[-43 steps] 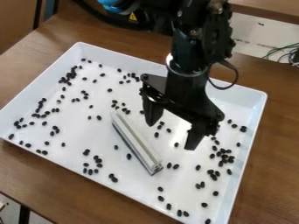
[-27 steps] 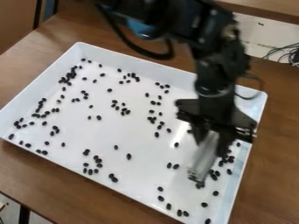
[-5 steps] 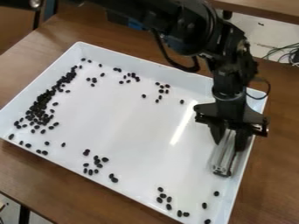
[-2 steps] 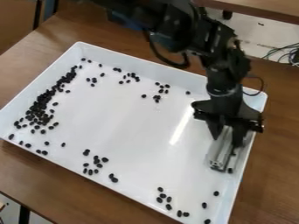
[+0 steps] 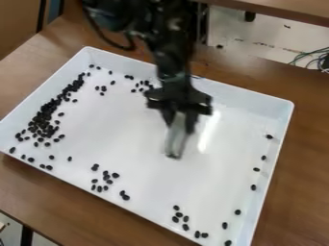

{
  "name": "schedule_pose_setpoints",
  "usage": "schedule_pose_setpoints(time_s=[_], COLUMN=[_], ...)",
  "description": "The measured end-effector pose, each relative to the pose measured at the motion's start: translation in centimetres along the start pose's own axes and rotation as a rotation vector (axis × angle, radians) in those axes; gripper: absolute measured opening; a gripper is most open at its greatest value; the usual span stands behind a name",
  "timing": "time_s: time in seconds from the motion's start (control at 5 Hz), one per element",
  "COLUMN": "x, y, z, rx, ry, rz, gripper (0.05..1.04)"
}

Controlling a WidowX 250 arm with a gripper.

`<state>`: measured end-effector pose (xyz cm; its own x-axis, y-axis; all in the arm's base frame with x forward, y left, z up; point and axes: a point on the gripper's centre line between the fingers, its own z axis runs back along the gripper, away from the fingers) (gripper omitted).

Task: Sweep into pile

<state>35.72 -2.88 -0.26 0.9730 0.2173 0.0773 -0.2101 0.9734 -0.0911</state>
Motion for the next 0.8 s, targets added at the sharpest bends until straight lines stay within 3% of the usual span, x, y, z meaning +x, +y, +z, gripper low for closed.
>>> schedule_pose_setpoints(time_s=[0.6, 0.8], x=[1.6, 1.5], y=[14.5, 15.5], z=[1.4, 1.6], rx=[0.079, 0.073], ry=[0.012, 0.015], rz=[0.16, 0.176], gripper=[0.359, 0.359])
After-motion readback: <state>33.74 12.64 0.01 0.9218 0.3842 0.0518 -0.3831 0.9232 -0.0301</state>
